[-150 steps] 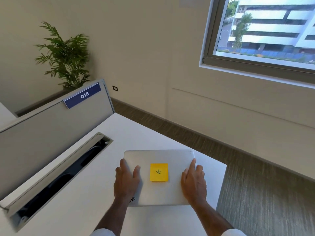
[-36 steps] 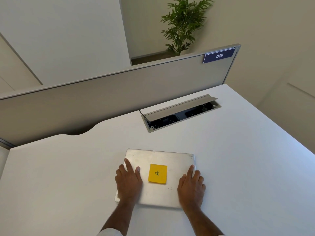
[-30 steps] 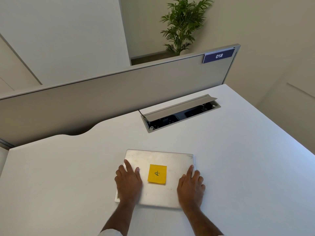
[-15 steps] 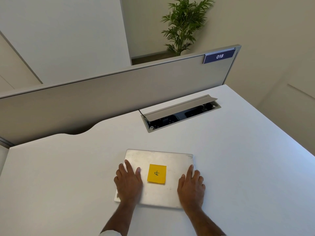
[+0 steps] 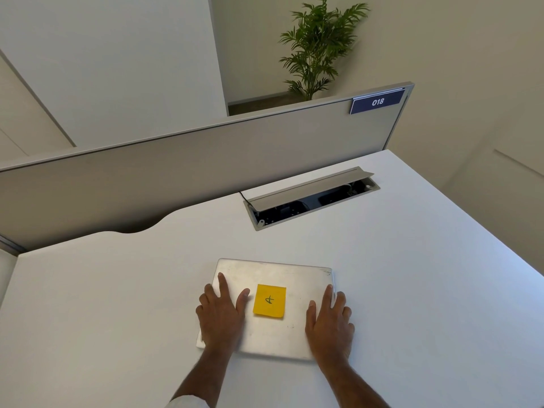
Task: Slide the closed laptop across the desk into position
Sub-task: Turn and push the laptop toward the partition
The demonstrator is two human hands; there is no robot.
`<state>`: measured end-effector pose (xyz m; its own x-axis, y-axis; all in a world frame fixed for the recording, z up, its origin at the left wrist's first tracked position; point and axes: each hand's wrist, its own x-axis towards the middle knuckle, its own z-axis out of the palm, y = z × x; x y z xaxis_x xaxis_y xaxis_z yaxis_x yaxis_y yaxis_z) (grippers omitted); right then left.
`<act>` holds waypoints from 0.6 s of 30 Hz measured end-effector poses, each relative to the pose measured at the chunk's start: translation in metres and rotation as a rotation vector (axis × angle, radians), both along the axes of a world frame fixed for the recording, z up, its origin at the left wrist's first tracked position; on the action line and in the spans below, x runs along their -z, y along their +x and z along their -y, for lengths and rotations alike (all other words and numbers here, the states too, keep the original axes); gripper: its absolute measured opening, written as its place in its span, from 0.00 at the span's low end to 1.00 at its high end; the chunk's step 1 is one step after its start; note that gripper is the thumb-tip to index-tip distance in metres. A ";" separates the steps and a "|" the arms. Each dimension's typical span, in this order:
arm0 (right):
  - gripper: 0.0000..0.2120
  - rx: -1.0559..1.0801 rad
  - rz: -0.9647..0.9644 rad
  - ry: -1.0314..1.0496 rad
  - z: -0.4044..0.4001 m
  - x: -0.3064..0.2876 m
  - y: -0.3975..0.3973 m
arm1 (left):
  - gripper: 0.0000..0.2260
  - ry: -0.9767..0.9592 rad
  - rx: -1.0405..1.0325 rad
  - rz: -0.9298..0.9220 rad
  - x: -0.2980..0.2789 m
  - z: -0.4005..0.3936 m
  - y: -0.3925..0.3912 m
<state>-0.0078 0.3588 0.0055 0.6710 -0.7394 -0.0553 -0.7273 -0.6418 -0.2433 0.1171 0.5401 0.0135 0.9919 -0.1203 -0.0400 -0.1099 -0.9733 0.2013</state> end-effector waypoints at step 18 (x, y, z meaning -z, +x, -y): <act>0.33 0.006 0.011 0.034 -0.003 0.004 0.007 | 0.29 -0.149 -0.191 -0.126 -0.001 0.016 0.013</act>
<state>-0.0007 0.3618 0.0016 0.6672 -0.7413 -0.0727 -0.7283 -0.6287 -0.2726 0.1306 0.5244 0.0149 0.9856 0.0547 -0.1601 0.1078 -0.9325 0.3446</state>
